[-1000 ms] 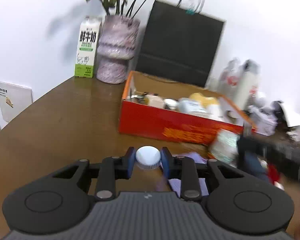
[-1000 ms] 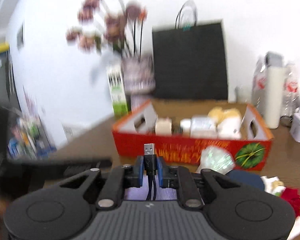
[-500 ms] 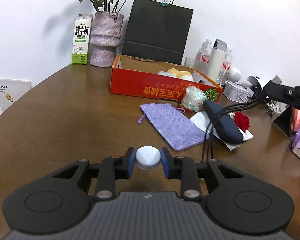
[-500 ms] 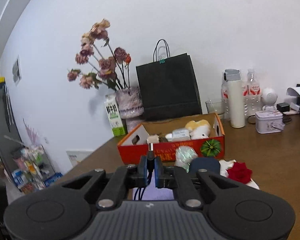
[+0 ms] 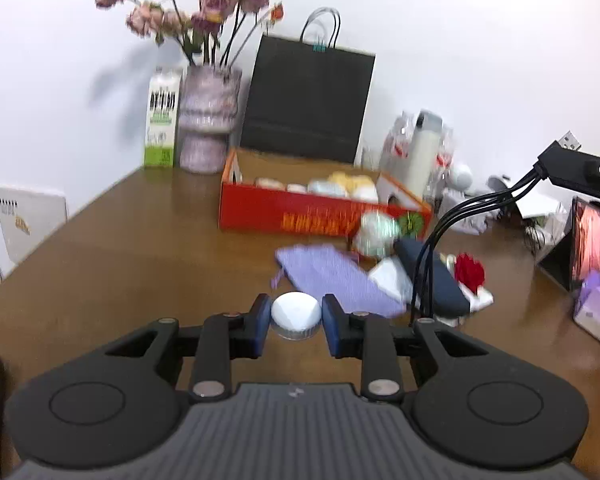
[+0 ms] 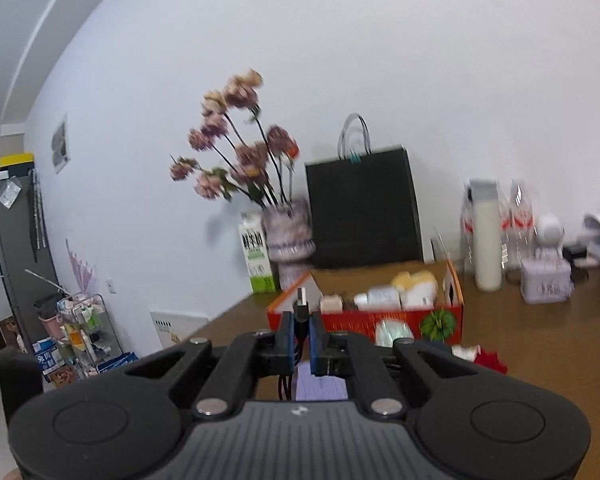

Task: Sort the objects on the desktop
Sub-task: 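Carry the black cable and white cap into the cardboard box and release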

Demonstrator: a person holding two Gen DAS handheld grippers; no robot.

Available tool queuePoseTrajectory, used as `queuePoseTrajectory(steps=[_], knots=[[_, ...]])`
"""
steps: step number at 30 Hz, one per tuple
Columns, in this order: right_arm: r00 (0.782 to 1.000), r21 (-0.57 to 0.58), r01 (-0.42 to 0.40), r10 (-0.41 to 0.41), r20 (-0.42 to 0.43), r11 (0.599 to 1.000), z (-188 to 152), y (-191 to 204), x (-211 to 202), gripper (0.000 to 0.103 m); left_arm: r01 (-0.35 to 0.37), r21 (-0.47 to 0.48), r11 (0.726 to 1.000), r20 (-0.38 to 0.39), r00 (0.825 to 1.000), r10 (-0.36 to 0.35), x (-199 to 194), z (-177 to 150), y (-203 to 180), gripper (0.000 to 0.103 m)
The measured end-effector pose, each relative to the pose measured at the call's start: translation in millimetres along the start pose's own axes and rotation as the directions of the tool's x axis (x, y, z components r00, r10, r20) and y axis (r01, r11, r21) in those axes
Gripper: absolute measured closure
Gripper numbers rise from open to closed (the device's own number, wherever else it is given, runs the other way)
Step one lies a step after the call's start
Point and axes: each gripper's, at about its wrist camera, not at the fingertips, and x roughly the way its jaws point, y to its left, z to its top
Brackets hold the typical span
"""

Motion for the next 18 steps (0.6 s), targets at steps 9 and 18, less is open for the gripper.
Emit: queuePoseTrajectory(steps=[9,18], knots=[[0.998,-0.092,0.025,-0.021,0.054,0.995,55,-5,52,0.097,0.005,-0.058,0.998,0.047,0.999,-0.003,52,68,12,0.074],[0.996,-0.125,0.031,-0.041,-0.078,0.992,123,-44,215,0.097,0.012,-0.082,0.997,-0.046,0.999,-0.016,186,171,41,0.074]])
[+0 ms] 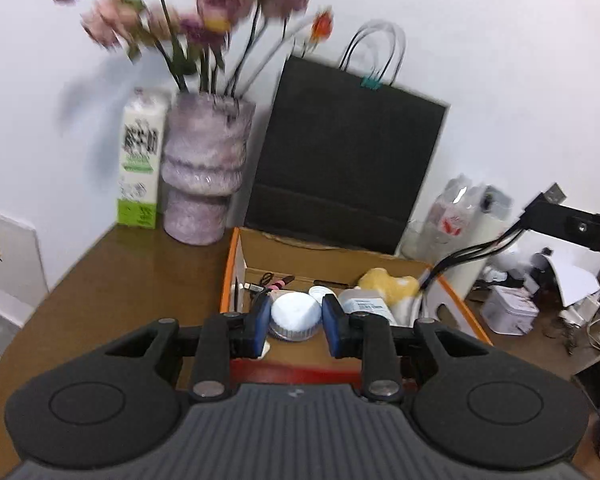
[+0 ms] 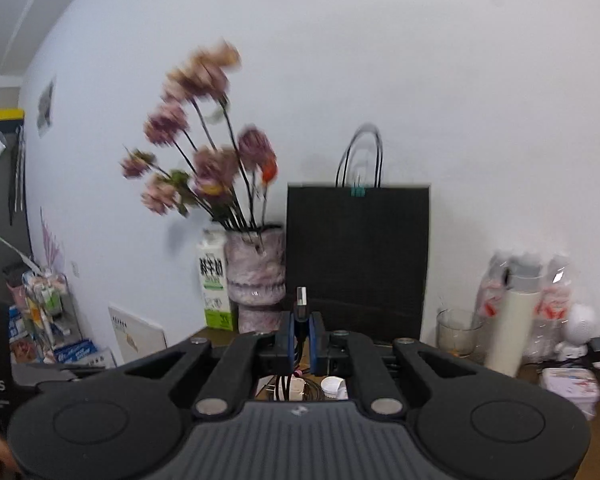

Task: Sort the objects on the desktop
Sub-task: 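Carry the black cable and white cap into the cardboard box and release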

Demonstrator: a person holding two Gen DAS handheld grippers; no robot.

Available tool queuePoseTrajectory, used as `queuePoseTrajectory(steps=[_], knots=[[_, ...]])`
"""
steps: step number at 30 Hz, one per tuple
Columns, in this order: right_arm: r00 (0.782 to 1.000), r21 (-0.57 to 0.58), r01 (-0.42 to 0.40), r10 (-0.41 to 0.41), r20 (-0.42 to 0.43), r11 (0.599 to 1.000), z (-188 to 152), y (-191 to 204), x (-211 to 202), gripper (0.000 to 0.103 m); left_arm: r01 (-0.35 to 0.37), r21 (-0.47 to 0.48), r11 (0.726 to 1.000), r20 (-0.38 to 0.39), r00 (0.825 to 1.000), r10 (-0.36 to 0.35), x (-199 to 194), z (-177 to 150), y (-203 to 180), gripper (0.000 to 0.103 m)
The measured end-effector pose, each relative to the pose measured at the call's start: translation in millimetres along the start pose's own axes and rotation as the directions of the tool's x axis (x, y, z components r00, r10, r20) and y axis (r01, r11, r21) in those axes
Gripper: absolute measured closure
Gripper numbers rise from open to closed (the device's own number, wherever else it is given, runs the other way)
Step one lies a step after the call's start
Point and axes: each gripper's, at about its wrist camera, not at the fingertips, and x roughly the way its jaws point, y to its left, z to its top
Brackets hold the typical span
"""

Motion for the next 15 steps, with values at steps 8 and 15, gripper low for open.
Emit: queuePoseTrajectory(steps=[8,15], knots=[[0.961,0.086,0.026,-0.001,-0.278,0.996,-13,-41,185,0.097,-0.086,0.096,0.992,-0.116,0.989,0.097,108,-4,-9,0.070],[0.911,0.116,0.182,-0.124,-0.393,0.976,-55,-77,232,0.065,-0.076,0.088,0.993,-0.084,0.993,0.083,98,-3,-3,0.035]])
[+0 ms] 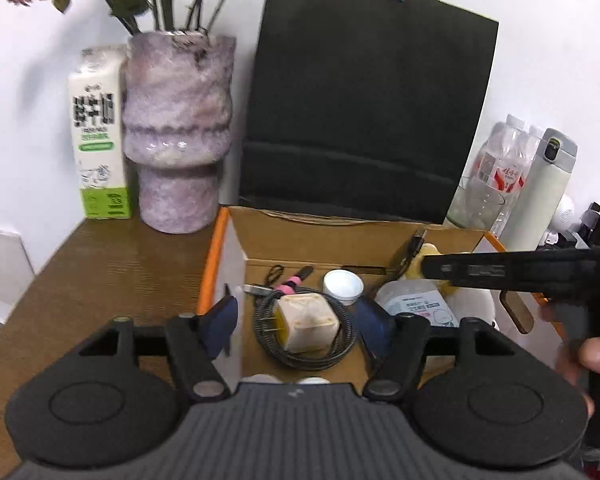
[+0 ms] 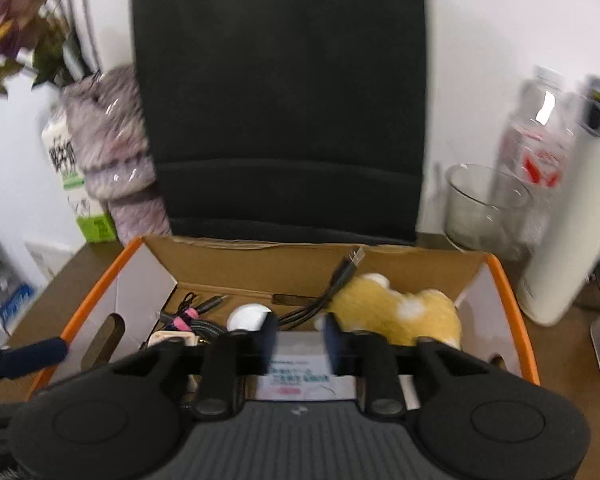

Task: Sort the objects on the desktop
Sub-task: 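Carry the black cable and white cap into the cardboard box and release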

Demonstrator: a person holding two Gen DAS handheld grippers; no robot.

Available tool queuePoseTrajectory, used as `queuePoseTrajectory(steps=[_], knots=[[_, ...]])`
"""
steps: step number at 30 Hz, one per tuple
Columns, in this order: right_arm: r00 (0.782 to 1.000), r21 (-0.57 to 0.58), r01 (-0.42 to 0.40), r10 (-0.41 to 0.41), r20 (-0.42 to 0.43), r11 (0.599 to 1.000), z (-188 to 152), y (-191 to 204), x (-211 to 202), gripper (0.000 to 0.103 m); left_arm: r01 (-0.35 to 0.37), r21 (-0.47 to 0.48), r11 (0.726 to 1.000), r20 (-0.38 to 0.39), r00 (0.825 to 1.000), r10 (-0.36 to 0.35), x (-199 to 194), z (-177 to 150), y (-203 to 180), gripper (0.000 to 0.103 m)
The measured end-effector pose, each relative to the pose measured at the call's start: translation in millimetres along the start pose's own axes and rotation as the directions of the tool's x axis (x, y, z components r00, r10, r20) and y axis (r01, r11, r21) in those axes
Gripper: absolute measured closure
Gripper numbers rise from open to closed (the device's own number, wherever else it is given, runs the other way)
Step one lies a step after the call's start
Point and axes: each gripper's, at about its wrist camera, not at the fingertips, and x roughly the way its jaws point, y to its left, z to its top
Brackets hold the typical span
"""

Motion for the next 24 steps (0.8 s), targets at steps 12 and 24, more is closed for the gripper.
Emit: queuePoseTrajectory(steps=[12,24], knots=[[0.995,0.006,-0.074,0.073,0.061,0.997,-94,-11,-142,0.037,0.038,-0.093,0.995,0.025,0.999,-0.036,-129,-100,-22,0.002],[0.996,-0.047,-0.048,0.051,0.070,0.998,-252,17,-242,0.025,0.017,0.014,1.000,-0.025,1.000,-0.017,-203,-210,-36,0.000]])
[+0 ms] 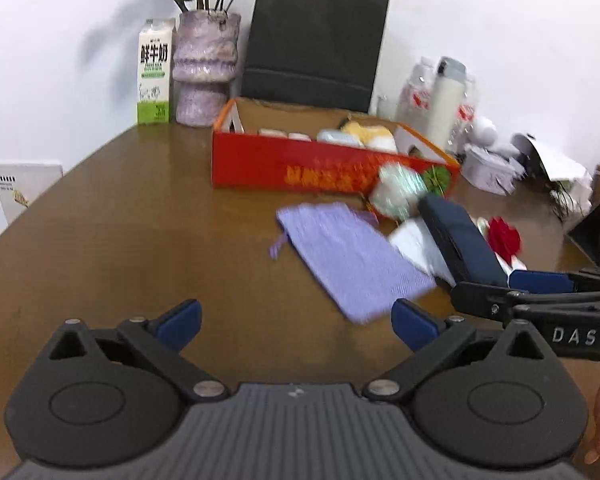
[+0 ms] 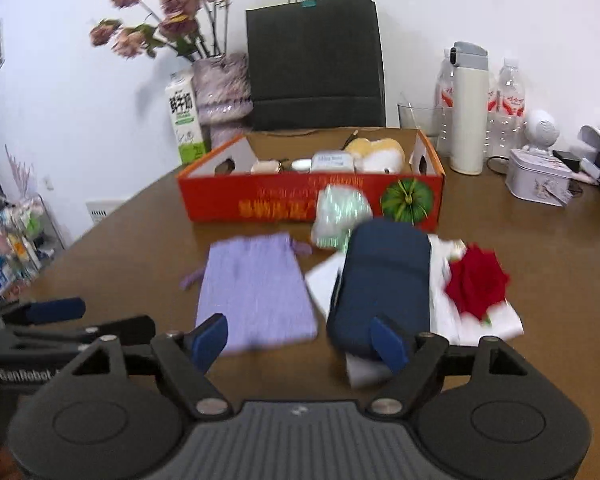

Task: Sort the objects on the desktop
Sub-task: 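Carry the black cable and white cap into the cardboard box and release, then grasp the purple pouch with the left gripper while the right grasps the navy case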

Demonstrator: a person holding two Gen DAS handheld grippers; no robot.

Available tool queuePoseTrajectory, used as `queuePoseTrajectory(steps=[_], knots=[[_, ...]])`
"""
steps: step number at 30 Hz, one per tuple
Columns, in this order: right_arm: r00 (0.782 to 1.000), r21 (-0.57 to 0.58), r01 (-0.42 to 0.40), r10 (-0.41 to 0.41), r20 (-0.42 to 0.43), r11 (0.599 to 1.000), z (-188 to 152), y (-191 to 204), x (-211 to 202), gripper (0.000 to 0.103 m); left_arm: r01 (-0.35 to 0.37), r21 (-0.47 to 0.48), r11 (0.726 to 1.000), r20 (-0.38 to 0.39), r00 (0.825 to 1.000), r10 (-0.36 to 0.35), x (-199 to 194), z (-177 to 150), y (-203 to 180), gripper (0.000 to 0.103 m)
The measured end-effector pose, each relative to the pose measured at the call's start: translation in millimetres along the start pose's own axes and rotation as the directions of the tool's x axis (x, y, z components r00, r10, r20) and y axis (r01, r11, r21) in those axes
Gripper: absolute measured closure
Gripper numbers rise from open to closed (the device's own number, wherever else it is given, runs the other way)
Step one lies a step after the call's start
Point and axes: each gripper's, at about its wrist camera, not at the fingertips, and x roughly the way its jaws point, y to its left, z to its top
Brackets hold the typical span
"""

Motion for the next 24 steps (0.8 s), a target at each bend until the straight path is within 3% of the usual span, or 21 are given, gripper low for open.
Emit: queuePoseTrajectory(steps=[5,13,16,21,24], knots=[[0.999,-0.018,0.028,-0.027,0.033,0.999,-32,9,-26,0.023,-0.042,0.042,0.998,0.018,0.999,0.041,-19,-26,-3,0.000],[0.998,-0.041,0.049,-0.048,0.027,0.998,-62,11,-28,0.019,-0.019,0.024,1.000,-0.041,0.999,0.020,-8,-35,-1,0.000],[0.997,-0.041,0.059,-0.057,0.060,0.997,-63,11,-30,0.015,-0.003,0.004,1.000,-0.051,0.999,0.003,-5,-34,1,0.000],[0.998,0.023,0.038,-0.039,0.043,0.999,-62,1,-26,0.015,-0.014,0.023,1.000,-0.058,0.998,0.016,-3,-35,-5,0.000],[0.998,0.028,0.027,-0.029,0.051,0.999,-60,-2,-25,0.015,-0.008,0.012,1.000,-0.027,1.000,0.008,-2,-30,-4,0.000]])
